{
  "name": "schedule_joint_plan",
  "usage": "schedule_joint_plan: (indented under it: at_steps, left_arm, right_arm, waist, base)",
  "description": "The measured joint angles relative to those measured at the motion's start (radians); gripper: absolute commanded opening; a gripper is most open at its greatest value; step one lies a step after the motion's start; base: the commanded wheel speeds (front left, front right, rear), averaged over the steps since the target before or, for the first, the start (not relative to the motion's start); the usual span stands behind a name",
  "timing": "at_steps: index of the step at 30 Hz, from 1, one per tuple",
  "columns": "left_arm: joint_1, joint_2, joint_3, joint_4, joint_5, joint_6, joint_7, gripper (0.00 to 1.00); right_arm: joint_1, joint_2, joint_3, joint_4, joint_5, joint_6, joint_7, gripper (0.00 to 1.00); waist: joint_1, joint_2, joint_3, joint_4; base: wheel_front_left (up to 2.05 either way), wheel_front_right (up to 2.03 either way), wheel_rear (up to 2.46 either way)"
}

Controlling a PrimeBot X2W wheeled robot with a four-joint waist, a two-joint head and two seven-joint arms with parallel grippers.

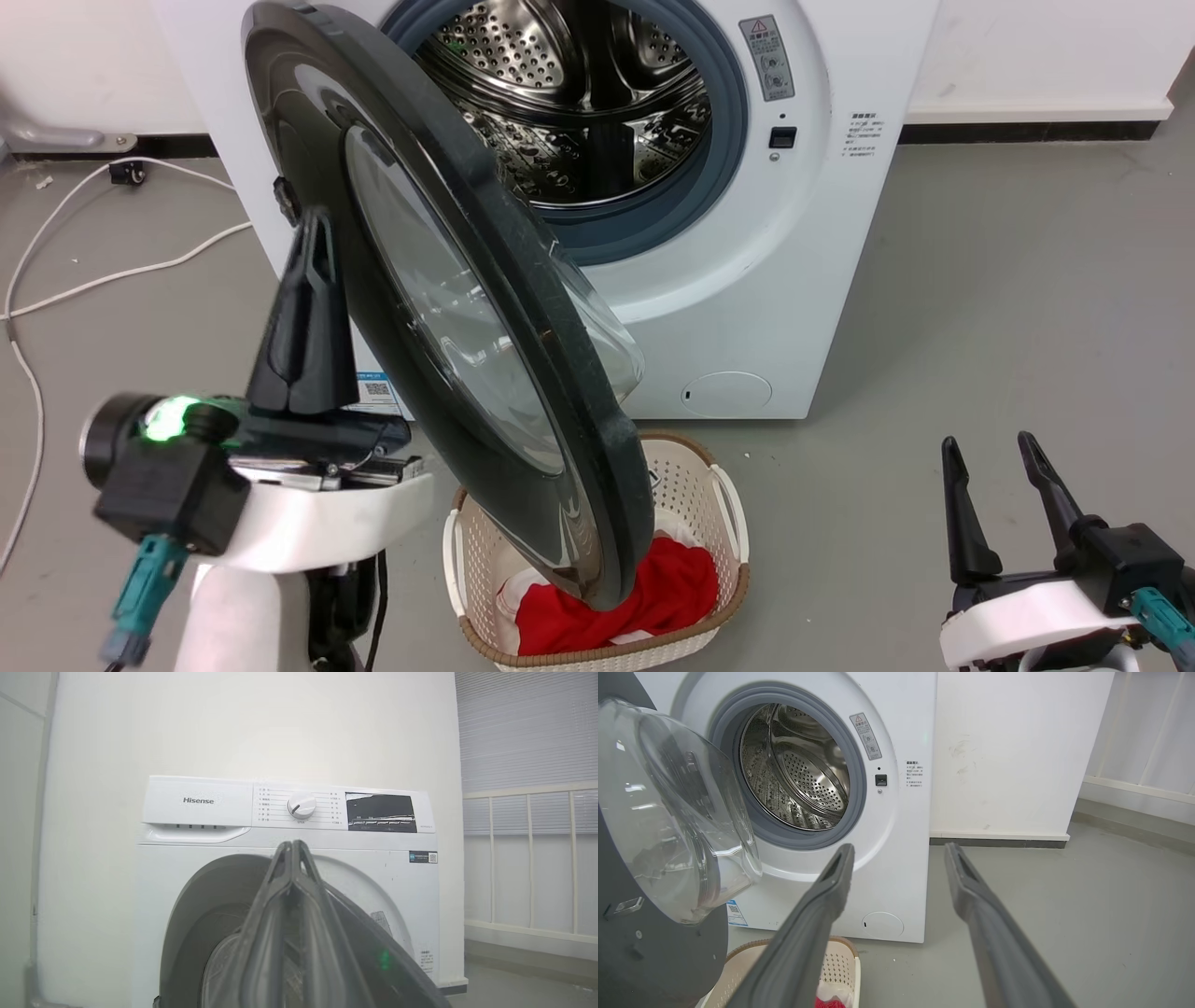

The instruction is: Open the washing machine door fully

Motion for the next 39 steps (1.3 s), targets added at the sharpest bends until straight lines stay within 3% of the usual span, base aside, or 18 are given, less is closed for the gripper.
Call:
schedule_joint_plan:
  at_steps: [7,14,19,25,32,39]
  left_arm:
    - [-0.059,0.000,-0.057,-0.227,0.007,0.014,0.000,0.00]
    - [-0.086,0.000,-0.233,-0.290,-0.003,-0.008,-0.001,0.00]
    - [-0.053,0.000,-0.389,-0.225,-0.019,-0.031,0.011,0.00]
    - [0.021,0.026,-0.518,-0.119,-0.058,-0.039,0.107,0.00]
    - [0.098,0.066,-0.563,0.013,-0.084,-0.039,0.175,0.00]
    - [0.082,0.059,-0.544,0.128,-0.089,-0.012,0.176,0.00]
  right_arm:
    - [0.000,0.000,-0.002,0.003,0.001,0.000,0.000,1.00]
    - [0.000,0.000,-0.001,0.007,0.004,0.000,0.000,1.00]
    - [0.000,0.000,0.001,0.011,0.008,0.000,-0.001,1.00]
    - [0.001,0.000,0.003,0.019,0.010,0.000,-0.001,1.00]
    - [0.001,0.000,0.006,0.028,0.019,0.000,-0.001,1.00]
    - [0.000,0.000,0.017,0.037,0.027,0.000,-0.001,1.00]
  waist:
    - [0.0000,0.0000,0.006,-0.006]
    - [0.0000,0.0000,0.007,-0.011]
    - [0.0000,0.0000,0.003,-0.013]
    - [0.0000,0.0000,-0.001,-0.012]
    - [0.0000,0.0000,0.000,-0.005]
    - [0.0000,0.0000,0.013,-0.002]
  base:
    - [0.00,0.00,0.00]
    - [0.00,0.00,0.00]
    - [0.00,0.00,0.00]
    - [0.00,0.00,0.00]
    - [0.00,0.00,0.00]
    - [0.00,0.00,0.00]
